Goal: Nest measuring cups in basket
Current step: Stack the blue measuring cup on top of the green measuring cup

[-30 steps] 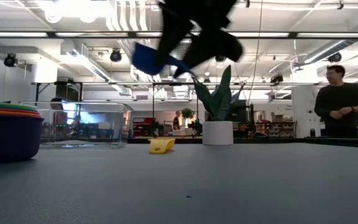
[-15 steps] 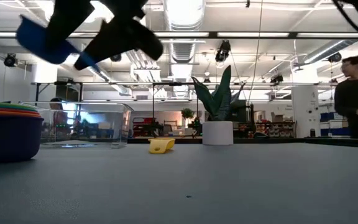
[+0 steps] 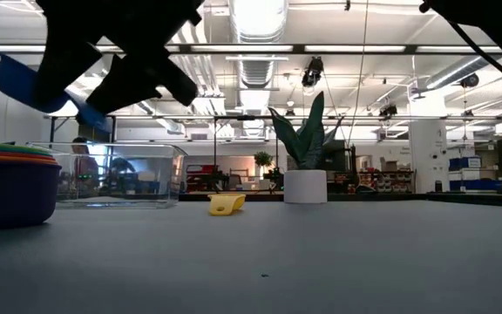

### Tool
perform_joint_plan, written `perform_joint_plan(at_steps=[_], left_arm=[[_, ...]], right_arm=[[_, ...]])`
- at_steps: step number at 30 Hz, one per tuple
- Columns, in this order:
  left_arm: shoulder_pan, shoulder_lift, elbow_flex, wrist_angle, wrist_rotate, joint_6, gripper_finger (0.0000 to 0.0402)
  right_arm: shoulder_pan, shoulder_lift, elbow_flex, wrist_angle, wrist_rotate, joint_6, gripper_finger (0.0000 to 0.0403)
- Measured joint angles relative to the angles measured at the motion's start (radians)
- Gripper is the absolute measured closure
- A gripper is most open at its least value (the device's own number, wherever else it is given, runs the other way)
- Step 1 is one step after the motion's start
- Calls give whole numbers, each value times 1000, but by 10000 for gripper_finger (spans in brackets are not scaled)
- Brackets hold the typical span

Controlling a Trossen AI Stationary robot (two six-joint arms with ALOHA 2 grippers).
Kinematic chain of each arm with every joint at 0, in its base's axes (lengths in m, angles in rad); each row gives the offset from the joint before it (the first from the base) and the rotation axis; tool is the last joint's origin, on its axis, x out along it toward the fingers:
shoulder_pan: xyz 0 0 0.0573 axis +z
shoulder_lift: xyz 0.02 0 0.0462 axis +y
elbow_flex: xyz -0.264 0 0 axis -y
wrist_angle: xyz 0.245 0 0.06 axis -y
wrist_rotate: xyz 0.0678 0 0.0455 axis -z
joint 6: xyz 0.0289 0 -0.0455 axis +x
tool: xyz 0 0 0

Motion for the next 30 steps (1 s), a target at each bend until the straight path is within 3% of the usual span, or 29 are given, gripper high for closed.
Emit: perform_joint_plan(at_steps=[13,30], left_arm=[[0,0,0,-4,-2,2,402],[0,0,0,-5,0,1,402]], right_arm=[[-2,53,0,56,-1,-56,233],[-2,57,8,33,-6,-96,170]])
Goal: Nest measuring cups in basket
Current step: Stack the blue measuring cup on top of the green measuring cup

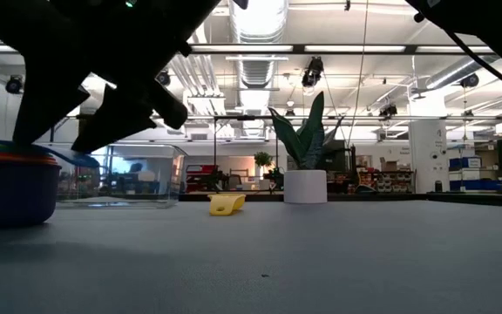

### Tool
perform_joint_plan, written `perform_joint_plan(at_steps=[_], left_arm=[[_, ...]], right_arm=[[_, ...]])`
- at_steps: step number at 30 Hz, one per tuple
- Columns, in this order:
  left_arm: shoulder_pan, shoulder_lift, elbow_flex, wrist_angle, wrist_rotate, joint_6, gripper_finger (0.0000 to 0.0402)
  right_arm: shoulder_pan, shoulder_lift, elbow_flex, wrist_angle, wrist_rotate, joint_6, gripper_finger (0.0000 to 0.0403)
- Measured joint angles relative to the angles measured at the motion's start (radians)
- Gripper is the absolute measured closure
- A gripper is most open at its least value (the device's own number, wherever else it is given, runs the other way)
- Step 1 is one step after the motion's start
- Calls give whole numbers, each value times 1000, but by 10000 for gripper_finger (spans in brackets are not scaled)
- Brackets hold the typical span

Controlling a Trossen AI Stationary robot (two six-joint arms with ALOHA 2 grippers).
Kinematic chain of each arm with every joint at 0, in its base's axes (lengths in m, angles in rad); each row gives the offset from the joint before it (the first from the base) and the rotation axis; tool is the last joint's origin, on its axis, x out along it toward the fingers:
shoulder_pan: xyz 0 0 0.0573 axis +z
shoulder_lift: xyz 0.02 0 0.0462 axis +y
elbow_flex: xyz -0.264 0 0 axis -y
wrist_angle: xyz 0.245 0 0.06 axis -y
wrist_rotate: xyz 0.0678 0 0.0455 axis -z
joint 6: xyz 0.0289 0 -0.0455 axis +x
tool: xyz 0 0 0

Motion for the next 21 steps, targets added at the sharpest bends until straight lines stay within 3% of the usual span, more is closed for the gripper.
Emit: perform_joint_plan(at_steps=[8,12,15,21], left_arm=[[0,0,-10,1,98,-110,402],[0,10,-59,2,168,-207,402],[0,25,-116,3,218,-293,402],[0,56,-231,78,274,-397,402]], right_arm=[[1,-84,5,-56,-21,-52,172],[5,-101,5,-112,-24,-105,193],[5,-116,5,-162,-20,-125,236],[-3,-111,-3,-208,7,-187,362]])
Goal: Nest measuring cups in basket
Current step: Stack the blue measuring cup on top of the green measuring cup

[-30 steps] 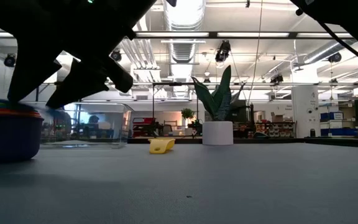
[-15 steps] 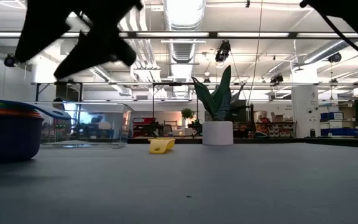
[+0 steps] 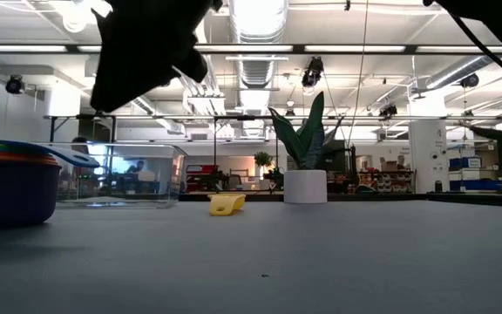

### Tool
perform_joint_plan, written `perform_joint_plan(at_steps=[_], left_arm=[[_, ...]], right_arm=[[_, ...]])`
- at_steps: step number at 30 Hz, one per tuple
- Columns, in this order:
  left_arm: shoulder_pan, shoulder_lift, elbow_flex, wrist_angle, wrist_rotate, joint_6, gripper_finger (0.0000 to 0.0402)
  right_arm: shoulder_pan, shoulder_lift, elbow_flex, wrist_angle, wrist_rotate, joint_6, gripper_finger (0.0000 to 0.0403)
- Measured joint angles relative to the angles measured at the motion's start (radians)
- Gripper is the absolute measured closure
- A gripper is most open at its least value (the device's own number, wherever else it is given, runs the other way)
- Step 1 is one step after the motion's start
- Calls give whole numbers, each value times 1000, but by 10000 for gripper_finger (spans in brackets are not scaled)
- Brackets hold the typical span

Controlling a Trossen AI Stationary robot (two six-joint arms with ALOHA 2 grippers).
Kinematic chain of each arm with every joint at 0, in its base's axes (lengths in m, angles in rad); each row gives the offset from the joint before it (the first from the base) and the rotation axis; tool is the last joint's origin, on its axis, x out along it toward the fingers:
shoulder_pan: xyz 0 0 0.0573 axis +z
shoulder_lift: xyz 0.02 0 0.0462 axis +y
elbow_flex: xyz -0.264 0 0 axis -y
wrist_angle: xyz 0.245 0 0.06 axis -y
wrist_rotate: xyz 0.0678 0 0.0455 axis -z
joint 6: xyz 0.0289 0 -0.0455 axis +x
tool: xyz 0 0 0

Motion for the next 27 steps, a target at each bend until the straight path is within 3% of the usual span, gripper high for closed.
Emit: perform_joint_plan(at_steps=[2,10,19,27], left_arm=[[0,16,-33,63,12,4,402],[1,102,-89,223,74,14,402],[18,219,-67,241,41,53,402],[29,233,-53,247,-11,103,402]], right_arm=[[-8,4,-4,1,-1,-21,385],[-30,11,-86,61,-1,-68,394],[-31,11,-218,213,-49,-46,394],[-9,12,-225,283,-117,3,394]])
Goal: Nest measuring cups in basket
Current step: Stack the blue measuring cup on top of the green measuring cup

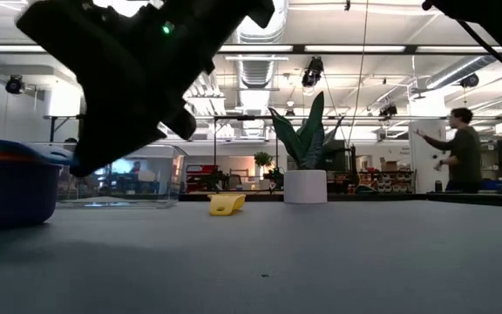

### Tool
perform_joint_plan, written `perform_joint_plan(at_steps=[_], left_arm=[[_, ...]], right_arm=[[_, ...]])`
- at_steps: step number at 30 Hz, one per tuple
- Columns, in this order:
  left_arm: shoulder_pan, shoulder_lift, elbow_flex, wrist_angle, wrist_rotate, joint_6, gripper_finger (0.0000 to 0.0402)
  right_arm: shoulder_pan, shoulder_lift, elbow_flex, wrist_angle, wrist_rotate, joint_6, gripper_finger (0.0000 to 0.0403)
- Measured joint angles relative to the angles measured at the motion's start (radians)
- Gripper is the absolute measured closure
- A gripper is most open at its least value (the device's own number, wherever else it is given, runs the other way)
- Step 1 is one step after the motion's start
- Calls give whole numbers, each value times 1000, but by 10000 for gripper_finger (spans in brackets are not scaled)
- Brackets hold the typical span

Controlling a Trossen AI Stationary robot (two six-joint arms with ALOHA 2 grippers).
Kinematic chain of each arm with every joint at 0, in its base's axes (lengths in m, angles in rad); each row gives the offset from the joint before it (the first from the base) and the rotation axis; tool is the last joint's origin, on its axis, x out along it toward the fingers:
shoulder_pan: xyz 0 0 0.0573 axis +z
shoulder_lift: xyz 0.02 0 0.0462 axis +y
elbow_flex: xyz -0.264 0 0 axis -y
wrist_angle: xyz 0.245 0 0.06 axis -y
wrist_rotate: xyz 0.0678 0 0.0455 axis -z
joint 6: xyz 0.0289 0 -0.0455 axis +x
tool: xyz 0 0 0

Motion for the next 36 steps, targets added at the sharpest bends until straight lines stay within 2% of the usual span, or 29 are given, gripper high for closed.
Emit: perform_joint_plan(at_steps=[8,13,17,25,32,36], left_arm=[[2,-1,-1,-1,0,1,402],[2,-1,-1,1,0,0,402],[2,-1,-1,2,1,0,402],[2,-2,-1,5,1,1,402],[3,-1,-1,4,2,1,402],[3,-1,-1,4,2,0,402]], right_arm=[[39,3,1,103,-19,9,394],[44,-8,2,37,-9,-7,394],[38,-23,3,-11,39,-7,394],[27,20,-2,65,36,11,394],[31,42,-3,257,-83,-30,394],[31,42,-2,262,-94,-45,394]])
